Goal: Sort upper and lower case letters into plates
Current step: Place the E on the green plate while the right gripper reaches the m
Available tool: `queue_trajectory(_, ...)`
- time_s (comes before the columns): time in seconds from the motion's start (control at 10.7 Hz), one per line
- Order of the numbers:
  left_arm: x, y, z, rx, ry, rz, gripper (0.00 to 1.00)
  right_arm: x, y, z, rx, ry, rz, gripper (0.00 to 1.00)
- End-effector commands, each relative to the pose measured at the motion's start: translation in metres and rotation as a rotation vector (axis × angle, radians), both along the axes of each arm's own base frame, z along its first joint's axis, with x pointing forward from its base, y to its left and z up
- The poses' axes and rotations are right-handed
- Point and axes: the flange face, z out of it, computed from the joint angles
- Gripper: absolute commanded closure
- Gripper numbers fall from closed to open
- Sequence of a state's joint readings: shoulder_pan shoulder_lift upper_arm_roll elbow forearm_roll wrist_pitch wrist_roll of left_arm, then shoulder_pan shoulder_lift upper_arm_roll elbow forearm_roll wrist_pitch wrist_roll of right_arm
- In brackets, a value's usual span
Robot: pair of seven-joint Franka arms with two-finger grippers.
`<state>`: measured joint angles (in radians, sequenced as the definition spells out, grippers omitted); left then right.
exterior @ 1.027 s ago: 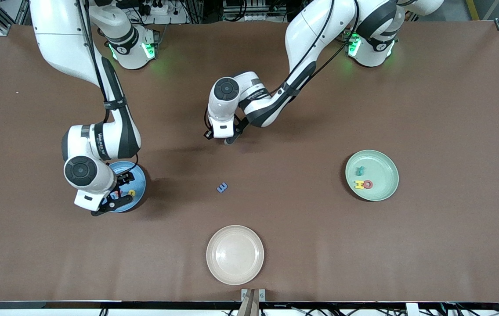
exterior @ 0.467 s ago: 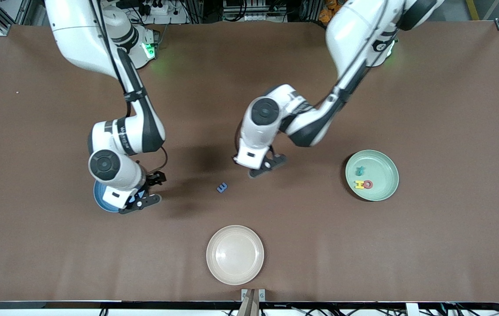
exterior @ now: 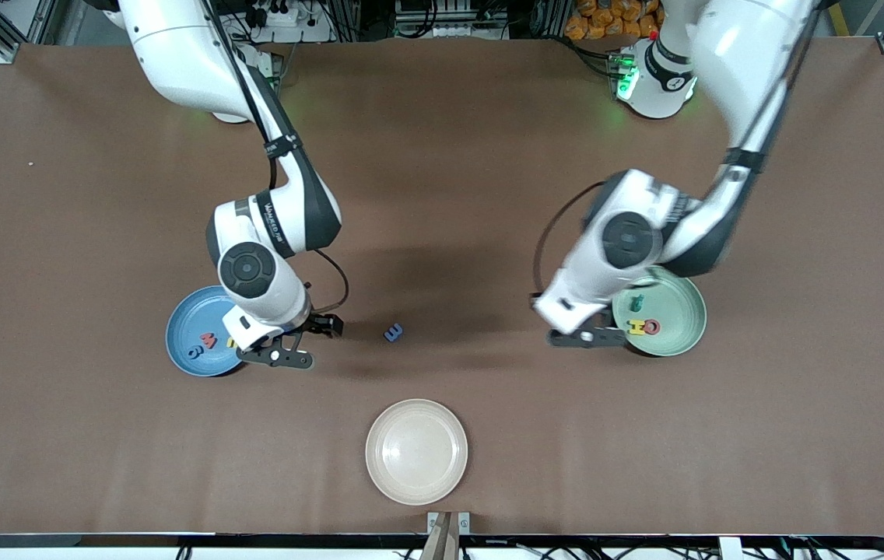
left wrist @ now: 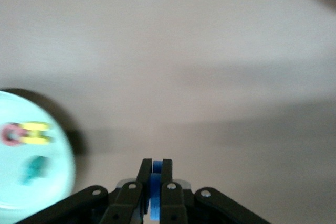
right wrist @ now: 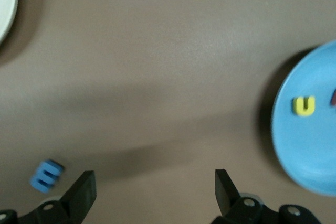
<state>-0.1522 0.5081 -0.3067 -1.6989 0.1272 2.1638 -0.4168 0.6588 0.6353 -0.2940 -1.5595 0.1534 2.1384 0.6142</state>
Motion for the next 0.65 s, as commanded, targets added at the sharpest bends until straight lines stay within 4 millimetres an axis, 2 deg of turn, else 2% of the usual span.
queue_trajectory(0.0, -0.024, 0.060, -0.015, 0.046, 0.050, -0.093, 1.00, 0.005, 0.013, -0.009, 0.063, 0.014, -0.278, 0.00)
queue_trajectory(0.09, -0.024, 0.078, -0.021, 0.049, 0.067, -0.110, 1.00, 0.010, 0.022, -0.013, 0.096, 0.011, -0.368, 0.00)
queue_trajectory(0.19, -0.027, 0.093, -0.032, 0.056, 0.091, -0.112, 1.00, 0.013, 0.041, -0.023, 0.127, -0.006, -0.437, 0.00)
queue_trajectory(0.28, -0.028, 0.117, -0.041, 0.072, 0.117, -0.088, 1.00, 0.017, 0.062, -0.035, 0.155, -0.035, -0.498, 0.00)
queue_trajectory(0.37, -0.025, 0.138, -0.046, 0.084, 0.129, -0.083, 0.84, 0.018, 0.079, -0.048, 0.177, -0.048, -0.539, 0.00)
queue_trajectory(0.47, -0.021, 0.154, -0.048, 0.089, 0.135, -0.102, 0.46, 0.016, 0.100, -0.060, 0.194, -0.044, -0.563, 0.00)
queue_trajectory(0.56, -0.015, 0.173, -0.044, 0.095, 0.130, -0.124, 0.00, 0.015, 0.107, -0.069, 0.189, -0.029, -0.595, 0.00)
